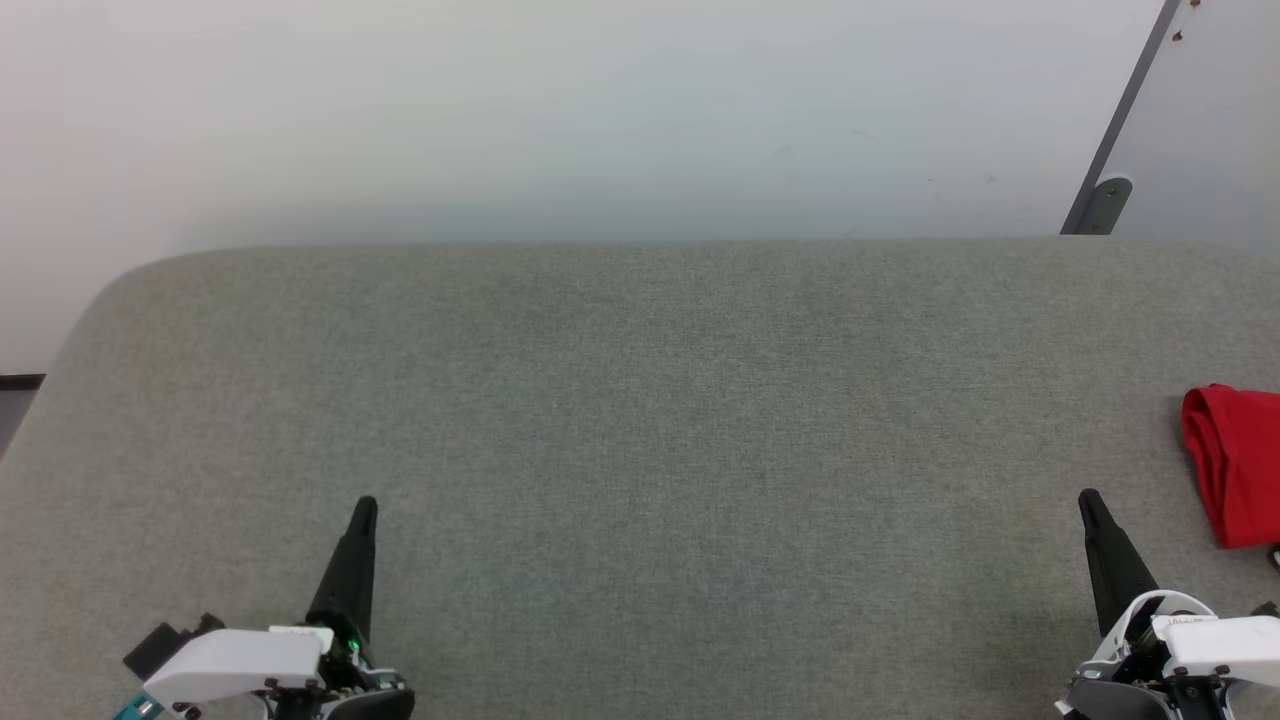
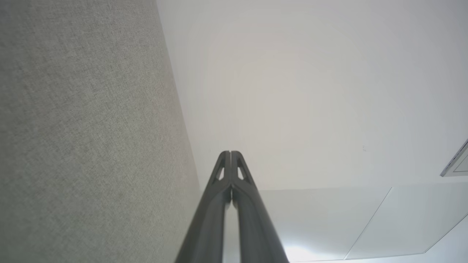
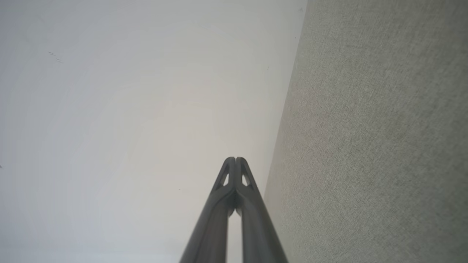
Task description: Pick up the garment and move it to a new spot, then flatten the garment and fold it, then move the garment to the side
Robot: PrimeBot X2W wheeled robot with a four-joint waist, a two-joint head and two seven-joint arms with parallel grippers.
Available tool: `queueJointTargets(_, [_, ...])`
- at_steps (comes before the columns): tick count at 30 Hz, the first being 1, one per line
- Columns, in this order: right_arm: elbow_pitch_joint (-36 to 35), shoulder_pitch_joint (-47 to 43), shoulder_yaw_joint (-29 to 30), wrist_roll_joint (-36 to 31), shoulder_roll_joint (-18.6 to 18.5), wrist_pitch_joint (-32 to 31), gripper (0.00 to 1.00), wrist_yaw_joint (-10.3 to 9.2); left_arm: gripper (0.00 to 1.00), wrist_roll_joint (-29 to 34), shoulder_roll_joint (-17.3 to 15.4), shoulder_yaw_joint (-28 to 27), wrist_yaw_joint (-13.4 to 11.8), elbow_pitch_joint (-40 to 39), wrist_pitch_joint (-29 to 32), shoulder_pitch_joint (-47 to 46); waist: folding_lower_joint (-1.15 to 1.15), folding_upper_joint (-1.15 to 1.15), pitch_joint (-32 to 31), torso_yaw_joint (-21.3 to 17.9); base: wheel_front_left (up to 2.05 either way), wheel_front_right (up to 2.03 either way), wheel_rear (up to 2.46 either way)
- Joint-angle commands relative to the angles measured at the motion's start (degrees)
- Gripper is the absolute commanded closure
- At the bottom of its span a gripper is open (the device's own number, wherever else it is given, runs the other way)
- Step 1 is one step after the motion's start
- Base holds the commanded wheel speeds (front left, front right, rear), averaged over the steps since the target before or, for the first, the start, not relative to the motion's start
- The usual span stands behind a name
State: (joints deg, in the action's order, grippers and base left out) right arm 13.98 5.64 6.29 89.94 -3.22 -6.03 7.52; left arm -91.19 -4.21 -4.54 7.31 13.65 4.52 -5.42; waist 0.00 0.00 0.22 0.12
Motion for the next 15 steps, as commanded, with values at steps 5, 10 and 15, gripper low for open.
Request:
queueJointTargets(5, [0.06, 0.96, 0.39, 2.71, 0.53, -0.68, 1.00, -0.06, 1.00, -2.90, 0.07, -0.33, 0.32, 0.46, 0.84, -1.00, 0.00, 0.00, -0.04, -0.12, 0.00, 0.00, 0.00])
queueJointTargets(10, [0.06, 0.66, 0.35, 2.53, 0.51, -0.72, 1.00, -0.06, 1.00, -2.59, 0.16, -0.42, 0.32, 0.44, 0.82, -0.96, 0.00, 0.00, -0.04, -0.12, 0.00, 0.00, 0.00])
queueJointTargets(15, [0.06, 0.66, 0.35, 2.53, 0.51, -0.72, 1.00, -0.06, 1.00, -2.45, 0.24, -0.52, 0.32, 0.44, 0.91, -0.98, 0.00, 0.00, -0.04, -0.12, 0.00, 0.00, 0.00])
